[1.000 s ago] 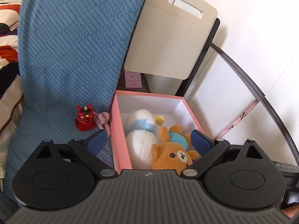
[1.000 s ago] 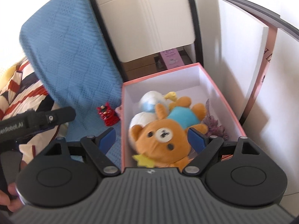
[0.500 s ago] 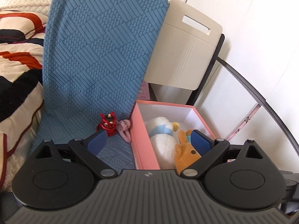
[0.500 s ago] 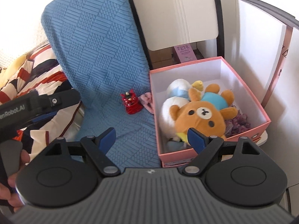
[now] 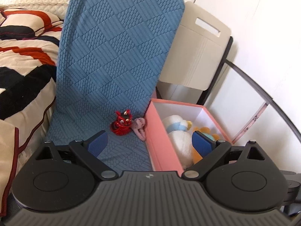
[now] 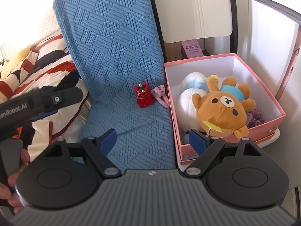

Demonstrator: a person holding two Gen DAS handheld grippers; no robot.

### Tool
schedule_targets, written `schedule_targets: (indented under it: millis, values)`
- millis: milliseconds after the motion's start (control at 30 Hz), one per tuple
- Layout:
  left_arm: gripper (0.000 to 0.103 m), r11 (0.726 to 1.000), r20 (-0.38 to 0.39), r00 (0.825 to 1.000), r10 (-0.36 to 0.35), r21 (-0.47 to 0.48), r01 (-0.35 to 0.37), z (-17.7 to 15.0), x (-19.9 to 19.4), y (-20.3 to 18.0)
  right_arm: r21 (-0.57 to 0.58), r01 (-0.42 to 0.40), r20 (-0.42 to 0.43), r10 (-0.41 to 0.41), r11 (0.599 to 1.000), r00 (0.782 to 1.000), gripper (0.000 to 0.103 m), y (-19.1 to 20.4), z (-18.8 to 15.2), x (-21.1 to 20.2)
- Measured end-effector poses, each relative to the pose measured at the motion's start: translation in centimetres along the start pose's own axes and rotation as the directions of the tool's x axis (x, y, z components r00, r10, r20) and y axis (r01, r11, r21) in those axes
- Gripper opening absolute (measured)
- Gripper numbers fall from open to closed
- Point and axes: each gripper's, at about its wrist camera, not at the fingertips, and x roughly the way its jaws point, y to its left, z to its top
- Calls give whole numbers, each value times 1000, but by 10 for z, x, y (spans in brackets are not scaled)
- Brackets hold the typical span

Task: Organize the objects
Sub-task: 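Withdraw both tools from the pink box toward the chair seat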

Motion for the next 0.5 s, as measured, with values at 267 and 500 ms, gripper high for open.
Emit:
schedule_targets:
  millis: [267,500]
  values:
    - [98,992,13,994,112,52,-112,-14,42,31,-67,-11,-1,11,998,1000,85,2,-7,47]
    - [98,992,19,993,120,28,-120,-20,95,69,-112,-30,15,32,993,999,85,10,-10,98]
